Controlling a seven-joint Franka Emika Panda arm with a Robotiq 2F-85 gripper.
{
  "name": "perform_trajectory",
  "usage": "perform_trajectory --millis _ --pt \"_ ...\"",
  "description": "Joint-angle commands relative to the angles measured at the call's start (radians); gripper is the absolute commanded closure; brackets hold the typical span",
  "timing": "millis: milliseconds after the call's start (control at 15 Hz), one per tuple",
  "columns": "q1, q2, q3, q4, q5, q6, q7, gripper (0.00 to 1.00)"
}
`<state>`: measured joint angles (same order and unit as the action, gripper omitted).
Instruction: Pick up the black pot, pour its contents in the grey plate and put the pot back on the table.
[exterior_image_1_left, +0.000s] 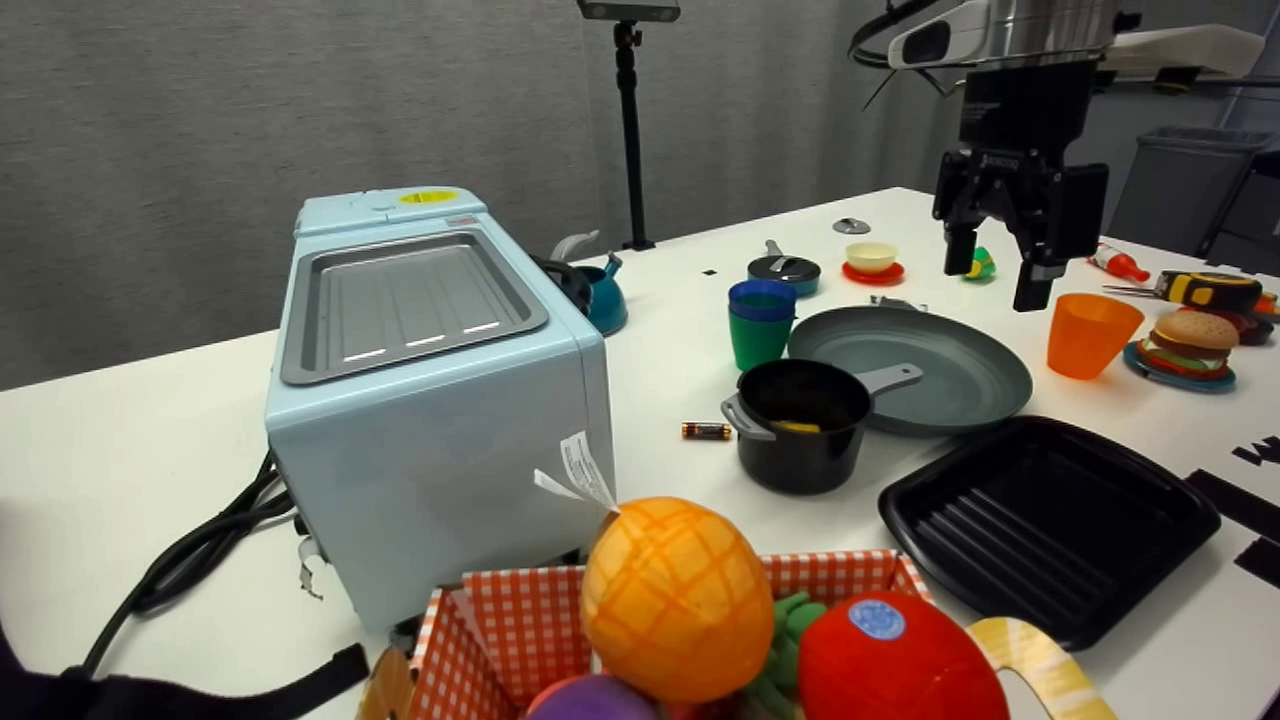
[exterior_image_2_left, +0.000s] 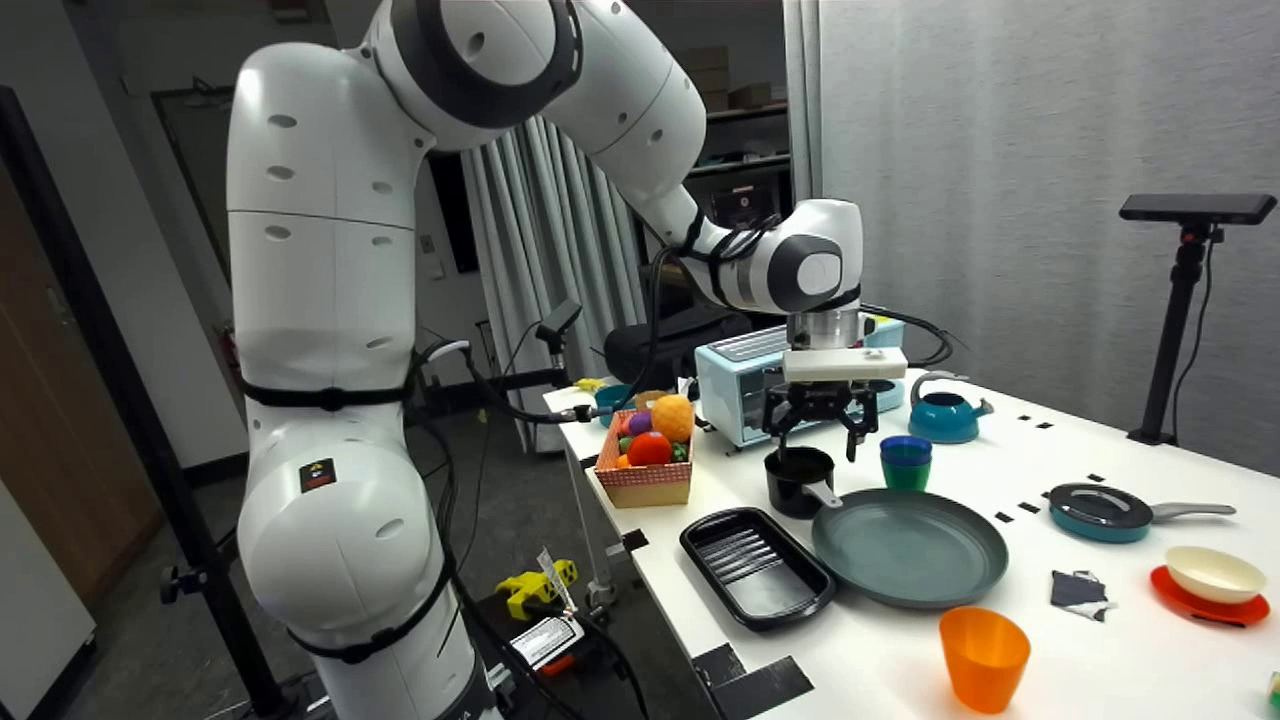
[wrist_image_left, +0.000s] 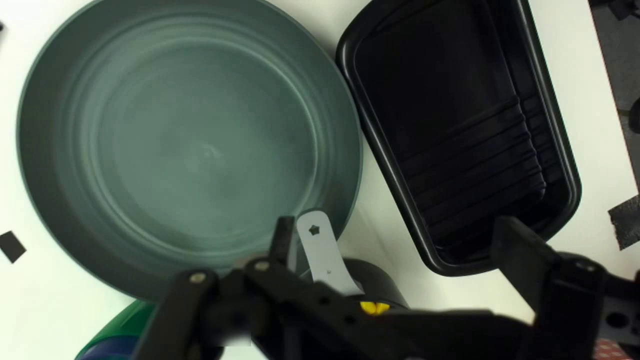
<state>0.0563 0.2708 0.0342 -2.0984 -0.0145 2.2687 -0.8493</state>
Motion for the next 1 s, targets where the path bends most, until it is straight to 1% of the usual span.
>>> perform_trajectory --millis 0,200,467,533,600,733,933 --pt "-0.026 -0.001 0.025 0.002 -0.009 -0.003 0.007 0.00" --pt "-0.027 -0.002 0.025 0.002 -0.009 -0.003 0.006 0.00" --pt "-0.026 0.067 0.028 0.046 -0.024 0.035 0.006 0.00" --pt "-0.011 0.084 0.040 0.023 -0.027 0.082 0.024 0.00" --pt "-0.008 0.103 0.046 0.024 -0.030 0.111 0.027 0.00" --pt "-0.002 0.153 0.064 0.034 -0.049 0.166 0.027 0.00" --pt "0.003 0.224 0.077 0.057 -0.108 0.251 0.022 0.00"
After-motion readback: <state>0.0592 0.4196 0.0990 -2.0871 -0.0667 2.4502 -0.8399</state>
